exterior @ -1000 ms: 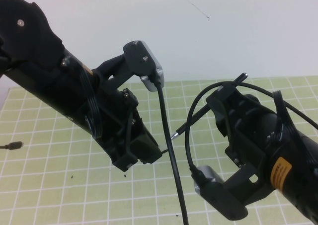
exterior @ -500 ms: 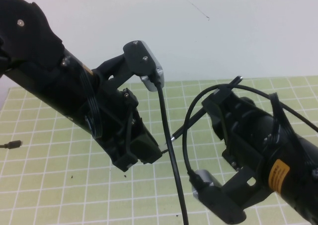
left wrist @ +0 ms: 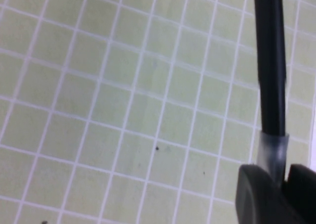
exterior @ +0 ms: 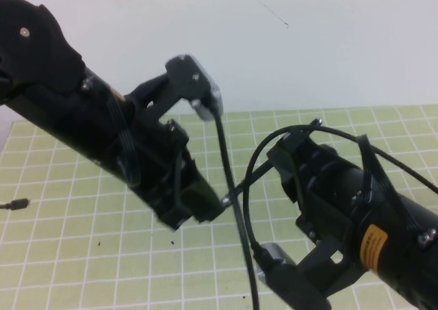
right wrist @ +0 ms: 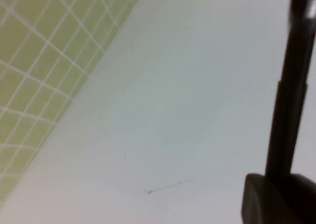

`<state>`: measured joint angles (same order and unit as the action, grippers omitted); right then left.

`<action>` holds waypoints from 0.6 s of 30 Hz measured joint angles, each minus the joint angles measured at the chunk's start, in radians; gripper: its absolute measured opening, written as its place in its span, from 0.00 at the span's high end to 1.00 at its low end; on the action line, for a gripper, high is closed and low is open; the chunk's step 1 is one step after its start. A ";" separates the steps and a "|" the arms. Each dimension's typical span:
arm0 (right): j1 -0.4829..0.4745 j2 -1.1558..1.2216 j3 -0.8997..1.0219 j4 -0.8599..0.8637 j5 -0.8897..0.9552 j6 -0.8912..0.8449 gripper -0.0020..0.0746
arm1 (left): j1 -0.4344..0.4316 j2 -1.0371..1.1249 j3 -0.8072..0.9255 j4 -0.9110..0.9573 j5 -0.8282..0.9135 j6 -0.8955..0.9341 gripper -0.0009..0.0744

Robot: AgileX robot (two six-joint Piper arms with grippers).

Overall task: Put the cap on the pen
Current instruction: Put the cap on the pen

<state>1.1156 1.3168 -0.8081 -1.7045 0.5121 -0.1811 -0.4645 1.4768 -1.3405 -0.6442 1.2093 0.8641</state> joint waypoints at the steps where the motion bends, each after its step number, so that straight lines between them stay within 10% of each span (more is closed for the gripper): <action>1: 0.000 0.000 0.000 0.005 -0.009 0.001 0.90 | 0.000 0.000 0.000 -0.012 -0.017 -0.013 0.90; 18: 0.031 0.000 0.000 0.013 -0.041 0.001 0.90 | 0.002 0.002 0.002 -0.005 -0.052 -0.085 0.90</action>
<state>1.1463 1.3168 -0.8081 -1.6914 0.4716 -0.1804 -0.4626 1.4786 -1.3389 -0.6495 1.1570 0.7788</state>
